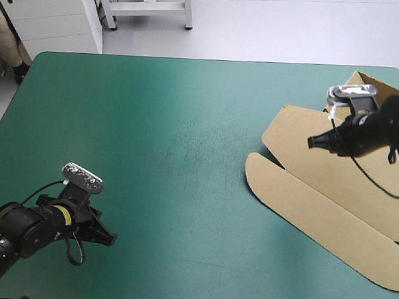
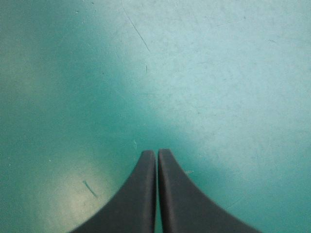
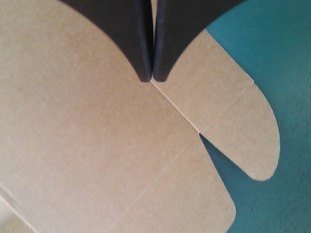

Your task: Fold the box

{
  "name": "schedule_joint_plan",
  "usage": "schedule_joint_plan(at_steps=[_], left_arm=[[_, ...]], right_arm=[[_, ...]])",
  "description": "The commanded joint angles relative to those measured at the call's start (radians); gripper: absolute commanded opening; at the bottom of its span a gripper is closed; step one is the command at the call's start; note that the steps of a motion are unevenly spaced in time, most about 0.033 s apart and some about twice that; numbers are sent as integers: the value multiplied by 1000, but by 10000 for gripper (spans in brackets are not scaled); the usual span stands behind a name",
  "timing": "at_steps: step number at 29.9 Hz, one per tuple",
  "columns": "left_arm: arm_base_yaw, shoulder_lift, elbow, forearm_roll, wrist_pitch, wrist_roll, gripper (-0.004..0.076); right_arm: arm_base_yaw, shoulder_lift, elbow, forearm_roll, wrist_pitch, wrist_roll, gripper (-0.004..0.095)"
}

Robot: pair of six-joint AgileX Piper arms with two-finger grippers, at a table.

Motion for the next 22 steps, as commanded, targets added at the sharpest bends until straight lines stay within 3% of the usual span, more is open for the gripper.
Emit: schedule_joint_plan(at_steps=[1, 10, 22], left_arm=[[-7, -42, -26, -6, -47, 13, -8], [-7, -207, -10, -6, -56, 14, -8], [-7, -357, 190, -6, -104, 26, -8]], right_arm=[[-1, -179, 152, -2, -119, -17, -17], [-1, -536, 563, 42, -244, -21, -19], [-1, -859, 883, 55, -313, -21, -19]])
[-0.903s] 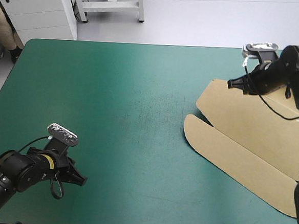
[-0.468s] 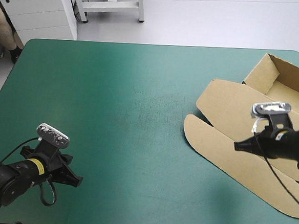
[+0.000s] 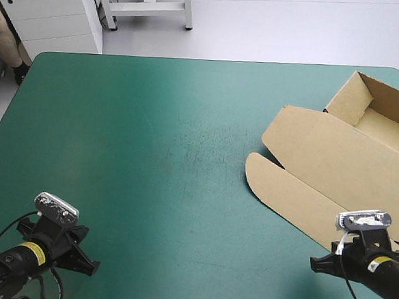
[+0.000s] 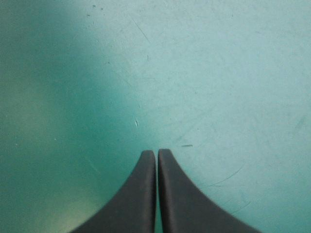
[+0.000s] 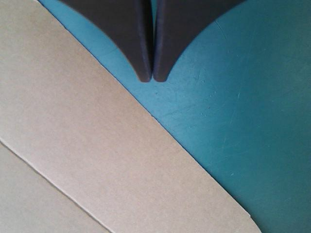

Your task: Fold the box

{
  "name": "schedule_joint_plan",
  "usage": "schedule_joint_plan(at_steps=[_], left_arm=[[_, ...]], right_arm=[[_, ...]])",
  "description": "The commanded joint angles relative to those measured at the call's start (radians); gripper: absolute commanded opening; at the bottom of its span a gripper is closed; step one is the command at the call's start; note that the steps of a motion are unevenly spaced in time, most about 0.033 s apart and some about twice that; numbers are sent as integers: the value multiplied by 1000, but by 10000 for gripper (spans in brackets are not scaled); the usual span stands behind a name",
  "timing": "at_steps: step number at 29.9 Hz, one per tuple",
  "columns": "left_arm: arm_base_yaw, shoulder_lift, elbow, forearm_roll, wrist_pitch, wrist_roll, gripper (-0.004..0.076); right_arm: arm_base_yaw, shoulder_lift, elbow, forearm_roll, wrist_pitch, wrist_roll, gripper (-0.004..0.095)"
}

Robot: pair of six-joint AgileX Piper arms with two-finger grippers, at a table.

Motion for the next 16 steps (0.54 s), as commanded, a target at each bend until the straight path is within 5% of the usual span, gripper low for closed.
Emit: schedule_joint_plan(at_steps=[1, 16], left_arm=[[-7, -23, 15, -6, -79, 1, -8], [-7, -26, 29, -10, -112, 1, -8]], right_arm=[[-1, -78, 25, 14, -85, -10, -19], [-1, -155, 30, 33, -96, -13, -19]])
